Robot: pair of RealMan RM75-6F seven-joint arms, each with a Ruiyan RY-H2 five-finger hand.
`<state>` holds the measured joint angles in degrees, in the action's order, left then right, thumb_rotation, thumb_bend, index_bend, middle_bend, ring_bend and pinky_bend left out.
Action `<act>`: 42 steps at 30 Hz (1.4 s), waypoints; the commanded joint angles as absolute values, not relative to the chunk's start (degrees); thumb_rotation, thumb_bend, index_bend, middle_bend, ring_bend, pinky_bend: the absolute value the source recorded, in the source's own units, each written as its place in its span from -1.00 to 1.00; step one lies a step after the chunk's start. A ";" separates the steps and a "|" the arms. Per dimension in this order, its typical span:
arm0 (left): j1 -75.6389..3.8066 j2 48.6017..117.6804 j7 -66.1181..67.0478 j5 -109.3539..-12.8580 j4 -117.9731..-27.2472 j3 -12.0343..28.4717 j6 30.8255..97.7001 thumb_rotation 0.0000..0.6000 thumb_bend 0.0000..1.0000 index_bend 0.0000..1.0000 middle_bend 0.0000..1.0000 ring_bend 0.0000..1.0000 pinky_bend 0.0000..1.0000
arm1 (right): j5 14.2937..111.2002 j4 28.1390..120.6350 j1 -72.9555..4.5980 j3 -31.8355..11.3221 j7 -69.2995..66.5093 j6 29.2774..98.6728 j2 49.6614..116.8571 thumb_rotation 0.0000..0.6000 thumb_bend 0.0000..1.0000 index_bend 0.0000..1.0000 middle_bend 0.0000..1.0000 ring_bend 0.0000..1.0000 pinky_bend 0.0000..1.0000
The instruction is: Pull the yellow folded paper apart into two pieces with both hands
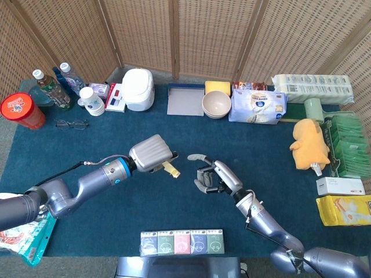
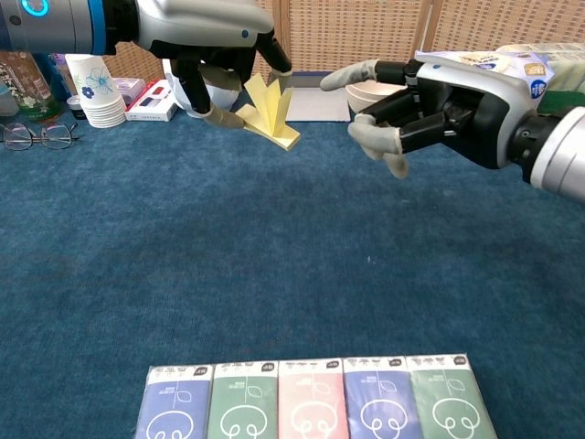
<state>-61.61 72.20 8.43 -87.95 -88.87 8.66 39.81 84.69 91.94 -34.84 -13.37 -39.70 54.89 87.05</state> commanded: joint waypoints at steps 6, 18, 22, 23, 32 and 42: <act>-61.98 72.50 8.66 -87.43 -89.25 8.38 39.89 1.00 -0.25 0.21 0.90 1.00 0.82 | 84.38 92.63 -36.73 -13.03 -39.57 53.44 87.04 1.00 -0.10 -0.61 0.50 0.49 0.43; -62.02 72.92 8.70 -86.60 -89.10 7.80 40.31 1.00 -0.25 0.21 0.90 1.00 0.81 | 83.57 93.49 -38.01 -12.29 -38.23 53.14 87.24 1.00 -0.10 -0.54 0.50 0.49 0.43; -62.11 72.92 8.76 -86.25 -88.98 7.63 40.19 1.00 -0.25 0.21 0.90 1.00 0.81 | 83.25 93.64 -38.31 -12.10 -37.81 53.16 87.39 1.00 -0.10 -0.52 0.50 0.49 0.43; -62.12 72.93 8.75 -86.19 -88.98 7.62 40.17 1.00 -0.25 0.21 0.90 1.00 0.81 | 83.23 93.66 -38.34 -12.07 -37.77 53.16 87.40 1.00 -0.10 -0.52 0.50 0.49 0.43; -62.36 73.35 8.94 -86.12 -89.07 7.06 39.98 1.00 -0.25 0.21 0.90 1.00 0.82 | 82.77 93.99 -38.96 -11.77 -37.29 53.00 87.56 1.00 -0.10 -0.57 0.50 0.49 0.43; -62.42 73.90 9.49 -85.52 -88.82 6.90 40.25 1.00 -0.25 0.21 0.90 1.00 0.81 | 82.63 95.05 -39.75 -11.50 -35.97 52.83 87.43 1.00 -0.10 -0.52 0.50 0.49 0.43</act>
<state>-62.43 73.88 9.48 -85.54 -88.83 6.90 40.24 82.65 95.03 -39.72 -11.52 -35.99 52.85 87.43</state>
